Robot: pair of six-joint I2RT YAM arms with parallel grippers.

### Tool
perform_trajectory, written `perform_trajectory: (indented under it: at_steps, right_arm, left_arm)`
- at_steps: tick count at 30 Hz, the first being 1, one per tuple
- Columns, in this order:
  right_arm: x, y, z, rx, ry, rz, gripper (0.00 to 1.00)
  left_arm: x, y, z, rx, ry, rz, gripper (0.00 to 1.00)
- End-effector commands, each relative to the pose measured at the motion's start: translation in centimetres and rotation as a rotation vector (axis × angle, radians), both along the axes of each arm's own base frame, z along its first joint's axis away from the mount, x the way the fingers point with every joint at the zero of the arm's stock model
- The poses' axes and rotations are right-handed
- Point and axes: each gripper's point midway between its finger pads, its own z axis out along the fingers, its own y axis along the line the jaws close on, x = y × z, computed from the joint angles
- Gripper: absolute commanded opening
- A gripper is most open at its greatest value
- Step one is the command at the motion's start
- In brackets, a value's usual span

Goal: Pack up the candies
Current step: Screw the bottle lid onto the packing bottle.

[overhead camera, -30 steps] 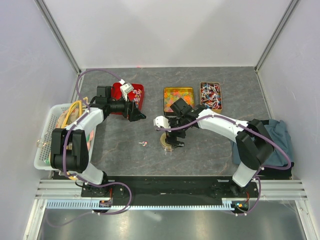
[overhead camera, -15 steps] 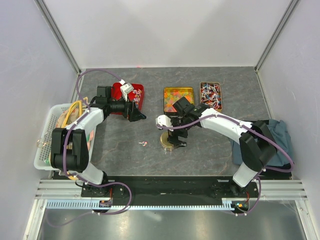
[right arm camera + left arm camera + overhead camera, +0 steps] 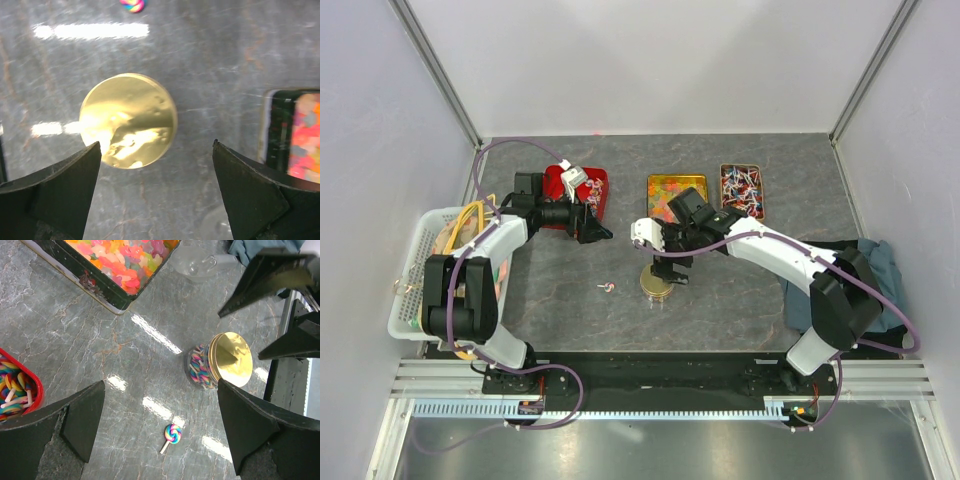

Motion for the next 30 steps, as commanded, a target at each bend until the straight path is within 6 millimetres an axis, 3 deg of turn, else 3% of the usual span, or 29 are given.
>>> perform_trajectory:
  at_steps: [1, 8, 11, 13, 16, 19, 21, 24, 30]
  right_arm:
    - [2.4, 1.1, 2.8, 0.078, -0.112, -0.07, 0.98]
    - [2.3, 1.5, 2.3, 0.091, -0.091, -0.079, 0.98]
    - [2.0, 1.5, 2.3, 0.104, -0.06, -0.076, 0.98]
    - [2.1, 1.2, 2.5, 0.12, -0.035, -0.086, 0.98]
    - [3.1, 0.2, 3.0, 0.14, -0.008, -0.125, 0.98]
    - [4.3, -1.1, 3.6, 0.172, 0.029, -0.169, 0.98]
    - [5.0, -2.1, 4.2, 0.191, 0.049, -0.205, 0.97]
    - [5.4, -2.8, 5.0, 0.211, 0.04, -0.216, 0.98]
    - [5.5, -3.2, 5.2, 0.209, 0.021, -0.22, 0.98]
  left_arm:
    - [0.2, -0.2, 0.5, -0.017, -0.032, -0.023, 1.0]
    - [-0.8, -1.1, 0.0, -0.041, -0.011, -0.089, 1.0]
    - [-2.5, -2.9, -0.4, -0.045, -0.061, -0.199, 1.0]
    - [-3.6, -4.5, -1.9, 0.007, -0.117, -0.262, 1.0]
    - [-4.6, -5.6, -1.8, 0.02, -0.157, -0.319, 1.0]
    - [-4.2, -6.3, -2.1, 0.064, -0.128, -0.281, 0.99]
    - [-4.2, -6.6, -2.1, 0.029, -0.017, -0.255, 0.99]
    - [-6.3, -6.9, -2.3, -0.03, 0.092, -0.314, 1.0]
    - [-7.5, -6.8, -2.5, -0.063, 0.023, -0.332, 1.0]
